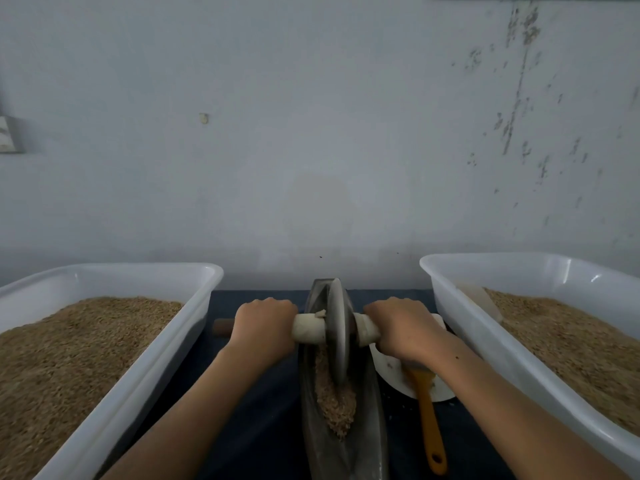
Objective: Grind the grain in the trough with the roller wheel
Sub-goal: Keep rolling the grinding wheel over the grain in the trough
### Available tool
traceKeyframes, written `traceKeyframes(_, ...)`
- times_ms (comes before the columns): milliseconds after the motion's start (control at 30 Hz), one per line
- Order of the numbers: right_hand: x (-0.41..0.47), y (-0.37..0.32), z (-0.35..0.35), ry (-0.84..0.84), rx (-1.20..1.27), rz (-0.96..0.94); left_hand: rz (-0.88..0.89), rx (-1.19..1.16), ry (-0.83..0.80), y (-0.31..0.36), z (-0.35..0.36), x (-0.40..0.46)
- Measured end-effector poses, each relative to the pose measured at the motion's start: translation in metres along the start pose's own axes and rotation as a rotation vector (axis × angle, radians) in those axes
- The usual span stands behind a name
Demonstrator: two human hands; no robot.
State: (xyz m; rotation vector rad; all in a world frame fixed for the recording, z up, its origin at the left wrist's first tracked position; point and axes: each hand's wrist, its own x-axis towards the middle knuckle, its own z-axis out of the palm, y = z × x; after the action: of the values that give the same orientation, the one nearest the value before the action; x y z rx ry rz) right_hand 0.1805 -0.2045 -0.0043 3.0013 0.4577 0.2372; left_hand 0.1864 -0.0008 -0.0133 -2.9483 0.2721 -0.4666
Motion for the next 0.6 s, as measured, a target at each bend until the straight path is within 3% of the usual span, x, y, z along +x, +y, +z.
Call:
traceKeyframes(100,-0.001,-0.005,0.005,0.164,-0.04,0.011,-0.019,-0.036,0.054,-0.002,0.005,0.0)
traceKeyframes(167,-0.002,-0.005,0.003,0.162,-0.047,-0.002,0.001,-0.034,0.013,-0.003,0.004,-0.001)
traceKeyframes(400,-0.005,0.002,-0.014,-0.28,0.056,-0.05,0.062,-0.1,-0.373,-0.01,-0.012,0.0)
traceKeyframes(500,-0.004,0.002,-0.012,-0.286,0.057,-0.034,0.055,-0.062,-0.336,-0.009,-0.01,0.0)
traceKeyframes(600,-0.001,0.001,-0.006,-0.145,0.015,-0.013,0.041,-0.024,-0.174,-0.006,-0.004,0.001)
